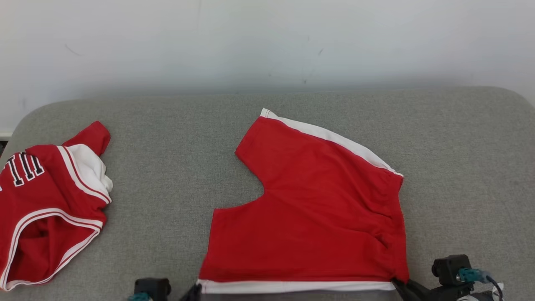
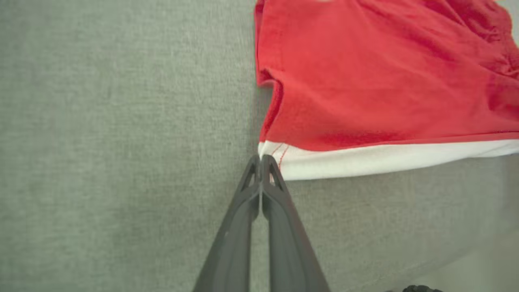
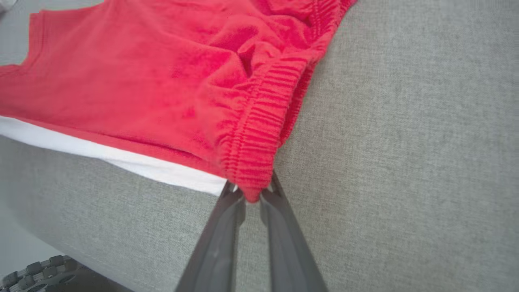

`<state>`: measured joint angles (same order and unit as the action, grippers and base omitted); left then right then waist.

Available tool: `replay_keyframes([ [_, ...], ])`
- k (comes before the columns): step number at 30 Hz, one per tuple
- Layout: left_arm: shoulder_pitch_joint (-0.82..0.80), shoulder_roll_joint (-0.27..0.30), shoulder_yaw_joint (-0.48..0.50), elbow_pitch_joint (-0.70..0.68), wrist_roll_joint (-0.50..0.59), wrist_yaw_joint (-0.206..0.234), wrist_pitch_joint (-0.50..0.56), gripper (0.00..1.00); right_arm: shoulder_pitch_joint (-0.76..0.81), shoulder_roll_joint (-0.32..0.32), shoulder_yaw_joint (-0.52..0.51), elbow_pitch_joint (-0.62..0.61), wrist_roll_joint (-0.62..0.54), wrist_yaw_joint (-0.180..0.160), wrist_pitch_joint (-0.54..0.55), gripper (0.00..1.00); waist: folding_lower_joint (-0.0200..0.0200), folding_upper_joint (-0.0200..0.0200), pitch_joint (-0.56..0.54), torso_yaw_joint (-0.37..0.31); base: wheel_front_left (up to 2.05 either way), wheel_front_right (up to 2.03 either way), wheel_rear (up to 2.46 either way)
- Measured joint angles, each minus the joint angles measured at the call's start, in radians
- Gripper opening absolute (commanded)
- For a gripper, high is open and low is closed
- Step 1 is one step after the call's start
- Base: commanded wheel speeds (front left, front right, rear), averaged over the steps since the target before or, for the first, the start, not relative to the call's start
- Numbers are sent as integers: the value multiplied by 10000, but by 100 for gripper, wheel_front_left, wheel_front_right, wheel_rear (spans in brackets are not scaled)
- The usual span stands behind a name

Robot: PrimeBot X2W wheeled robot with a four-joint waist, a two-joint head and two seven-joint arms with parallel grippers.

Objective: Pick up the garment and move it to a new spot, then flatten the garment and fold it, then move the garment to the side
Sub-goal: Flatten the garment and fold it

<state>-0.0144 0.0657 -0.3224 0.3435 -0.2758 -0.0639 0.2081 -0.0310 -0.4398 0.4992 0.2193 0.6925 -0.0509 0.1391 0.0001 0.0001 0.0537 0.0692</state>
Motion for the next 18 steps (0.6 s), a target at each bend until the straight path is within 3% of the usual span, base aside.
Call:
replay_keyframes([
  [9, 164, 412, 362, -1611, 188, 205, -675, 0, 233, -190, -418, -878, 719, 353, -128, 0, 0, 0, -79, -59, 0, 0, 0],
  [18, -299, 980, 508, -2731, -21, -176, -424, 0, 201, -466, -938, -1910, 1714, 602, 387, 0, 0, -1, 162, -280, 0, 0, 0],
])
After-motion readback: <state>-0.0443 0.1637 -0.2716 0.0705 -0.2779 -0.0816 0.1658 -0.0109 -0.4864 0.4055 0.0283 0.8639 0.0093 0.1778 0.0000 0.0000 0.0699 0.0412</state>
